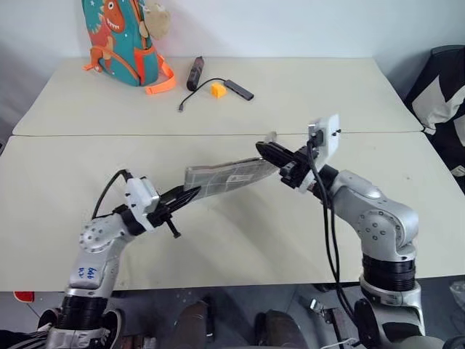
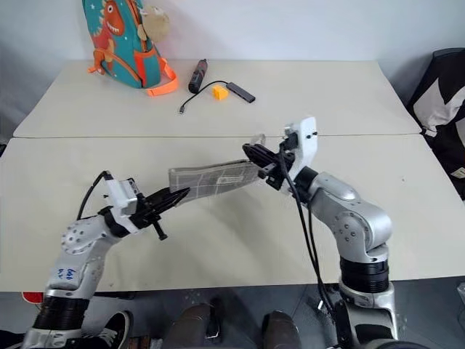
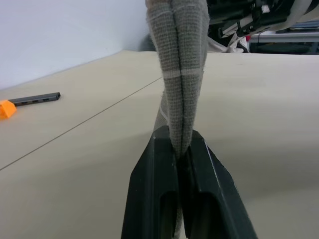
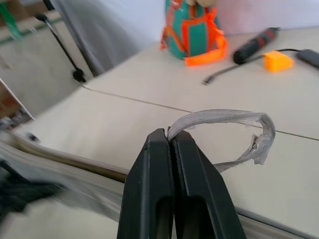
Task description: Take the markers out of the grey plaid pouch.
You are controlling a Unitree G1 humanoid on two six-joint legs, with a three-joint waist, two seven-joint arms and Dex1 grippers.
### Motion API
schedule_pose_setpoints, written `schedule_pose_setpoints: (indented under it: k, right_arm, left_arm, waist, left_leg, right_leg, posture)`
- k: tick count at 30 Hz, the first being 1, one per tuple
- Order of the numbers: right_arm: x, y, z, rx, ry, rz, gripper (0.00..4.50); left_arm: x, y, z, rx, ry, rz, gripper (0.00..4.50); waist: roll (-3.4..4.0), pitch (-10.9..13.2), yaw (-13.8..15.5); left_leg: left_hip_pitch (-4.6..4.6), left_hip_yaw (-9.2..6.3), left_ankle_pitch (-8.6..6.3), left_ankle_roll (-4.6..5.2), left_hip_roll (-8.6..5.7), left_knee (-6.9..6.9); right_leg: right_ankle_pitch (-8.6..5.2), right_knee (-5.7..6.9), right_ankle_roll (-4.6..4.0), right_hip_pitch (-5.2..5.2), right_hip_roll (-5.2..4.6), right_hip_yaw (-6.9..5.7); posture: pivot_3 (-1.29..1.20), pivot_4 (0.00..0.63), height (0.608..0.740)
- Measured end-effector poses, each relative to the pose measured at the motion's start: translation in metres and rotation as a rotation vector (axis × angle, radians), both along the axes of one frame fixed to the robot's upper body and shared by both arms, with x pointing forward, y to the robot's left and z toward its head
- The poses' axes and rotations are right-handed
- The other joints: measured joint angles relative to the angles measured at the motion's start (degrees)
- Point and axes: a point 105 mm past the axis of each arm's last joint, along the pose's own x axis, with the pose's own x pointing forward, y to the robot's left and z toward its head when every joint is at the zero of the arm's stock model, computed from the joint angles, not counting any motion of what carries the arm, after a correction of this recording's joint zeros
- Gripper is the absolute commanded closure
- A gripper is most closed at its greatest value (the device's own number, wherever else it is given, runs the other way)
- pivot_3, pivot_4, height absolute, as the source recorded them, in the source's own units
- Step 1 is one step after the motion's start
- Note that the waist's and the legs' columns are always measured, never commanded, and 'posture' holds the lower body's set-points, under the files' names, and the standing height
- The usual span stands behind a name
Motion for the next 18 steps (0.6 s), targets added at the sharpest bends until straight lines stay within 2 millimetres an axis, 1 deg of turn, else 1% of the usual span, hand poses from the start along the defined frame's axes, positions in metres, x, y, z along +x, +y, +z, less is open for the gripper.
schedule_pose_setpoints:
  k: [3,7,11,12,13,16,18]
  right_arm:
    - [0.002,-0.026,-0.009,-0.038,0.021,-0.059,4.48]
    - [-0.001,-0.030,-0.010,-0.053,0.022,-0.043,4.48]
    - [-0.004,-0.028,-0.009,-0.036,0.028,-0.020,4.48]
    - [-0.005,-0.027,-0.008,-0.026,0.032,-0.014,4.07]
    - [-0.005,-0.027,-0.007,-0.003,0.034,-0.008,3.84]
    - [-0.008,-0.028,-0.003,0.008,0.029,0.002,2.87]
    - [-0.013,-0.028,-0.003,-0.008,0.036,0.038,2.22]
  left_arm:
    - [0.002,0.014,-0.002,-0.012,0.019,0.014,4.50]
    - [0.001,0.012,-0.002,-0.021,0.025,-0.025,4.50]
    - [0.003,0.011,-0.005,-0.039,0.047,-0.033,4.50]
    - [0.003,0.011,-0.006,-0.043,0.051,-0.035,4.50]
    - [0.003,0.011,-0.006,-0.046,0.057,-0.039,4.50]
    - [0.004,0.009,-0.005,-0.049,0.053,-0.047,4.50]
    - [0.004,0.009,-0.004,-0.047,0.049,-0.048,4.50]
  waist:
    - [0.00,0.0,0.3]
    - [0.00,0.0,0.2]
    - [0.00,0.0,0.3]
    - [0.00,0.0,0.3]
    - [0.00,0.0,0.3]
    - [0.00,0.0,0.3]
    - [0.00,0.0,0.4]
  left_leg:
    - [0.00,0.02,0.00,0.01,0.00,-0.02]
    - [0.00,0.02,0.00,0.00,0.04,-0.02]
    - [0.00,0.01,0.00,0.01,0.05,-0.02]
    - [0.00,0.00,0.00,0.01,0.05,-0.01]
    - [0.00,0.00,0.00,0.01,0.04,-0.01]
    - [0.00,-0.01,0.00,0.01,0.04,0.01]
    - [0.00,-0.01,0.00,0.02,0.03,0.01]
  right_leg:
    - [0.00,-0.02,0.00,0.00,-0.03,0.01]
    - [0.00,-0.03,0.00,0.00,-0.05,0.02]
    - [0.00,-0.03,0.00,0.02,-0.05,0.00]
    - [0.00,-0.04,0.00,0.04,-0.05,-0.01]
    - [0.00,-0.04,0.00,0.05,-0.06,-0.01]
    - [0.00,-0.04,0.00,0.06,-0.06,-0.03]
    - [0.00,-0.05,0.00,0.07,-0.06,-0.03]
  posture:
    - [0.00,0.150,0.740]
    - [0.00,0.150,0.740]
    - [0.00,0.150,0.740]
    - [0.00,0.150,0.740]
    - [0.00,0.150,0.740]
    - [0.00,0.150,0.740]
    - [0.00,0.150,0.740]
